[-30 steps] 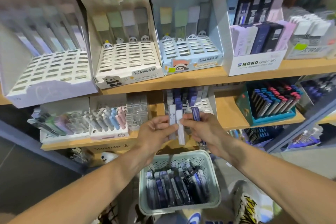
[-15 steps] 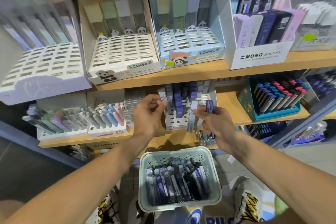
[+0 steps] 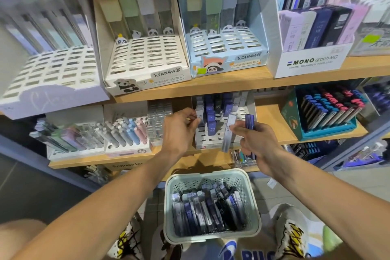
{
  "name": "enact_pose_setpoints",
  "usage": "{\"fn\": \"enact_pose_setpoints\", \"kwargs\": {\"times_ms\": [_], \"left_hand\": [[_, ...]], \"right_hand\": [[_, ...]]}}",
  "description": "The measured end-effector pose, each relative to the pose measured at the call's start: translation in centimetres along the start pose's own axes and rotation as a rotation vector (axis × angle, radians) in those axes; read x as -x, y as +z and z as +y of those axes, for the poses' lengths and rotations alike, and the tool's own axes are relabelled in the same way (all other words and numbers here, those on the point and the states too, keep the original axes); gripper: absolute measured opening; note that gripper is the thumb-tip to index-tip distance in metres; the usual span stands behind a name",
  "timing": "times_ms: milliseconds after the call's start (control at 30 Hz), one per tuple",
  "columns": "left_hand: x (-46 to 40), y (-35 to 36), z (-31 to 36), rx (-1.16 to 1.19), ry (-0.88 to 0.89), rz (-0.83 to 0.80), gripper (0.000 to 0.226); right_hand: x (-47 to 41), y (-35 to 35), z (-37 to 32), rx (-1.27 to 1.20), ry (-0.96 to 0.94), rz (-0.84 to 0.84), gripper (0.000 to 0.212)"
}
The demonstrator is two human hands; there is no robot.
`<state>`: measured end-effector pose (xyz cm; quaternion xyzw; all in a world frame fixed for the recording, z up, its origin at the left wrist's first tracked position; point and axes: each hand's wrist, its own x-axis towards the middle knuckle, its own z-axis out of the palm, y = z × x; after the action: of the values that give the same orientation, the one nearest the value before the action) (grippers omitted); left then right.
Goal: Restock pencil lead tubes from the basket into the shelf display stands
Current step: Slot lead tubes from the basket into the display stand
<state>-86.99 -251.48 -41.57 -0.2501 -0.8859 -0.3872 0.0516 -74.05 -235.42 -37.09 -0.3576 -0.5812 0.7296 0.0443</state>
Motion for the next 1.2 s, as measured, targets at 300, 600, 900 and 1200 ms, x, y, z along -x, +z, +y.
{"fn": "enact_pose_setpoints", "kwargs": {"times_ms": [300, 600, 900, 1200], "left_hand": [[0.0, -0.6, 0.4, -0.033, 0.000, -0.052, 0.028], [-1.4, -1.3, 0.5, -0.057, -0.067, -0.149, 0.031], [-1.3, -0.3, 0.5, -0.236, -0.025, -0.199, 0.028], [-0.2, 0.1, -0.1, -0.161, -0.028, -0.109, 0.034]], "right_hand": [[-0.2, -0.3, 0.3, 0.007, 0.010, 0.007, 0.020], [-0.1, -0.5, 0.6, -0.001, 0.007, -0.003, 0.014], [-0.1, -0.4, 0.8, -0.002, 0.022, -0.015, 0.009], [0.2, 0.3, 0.7, 0.029, 0.008, -0.027, 0.013]]}}
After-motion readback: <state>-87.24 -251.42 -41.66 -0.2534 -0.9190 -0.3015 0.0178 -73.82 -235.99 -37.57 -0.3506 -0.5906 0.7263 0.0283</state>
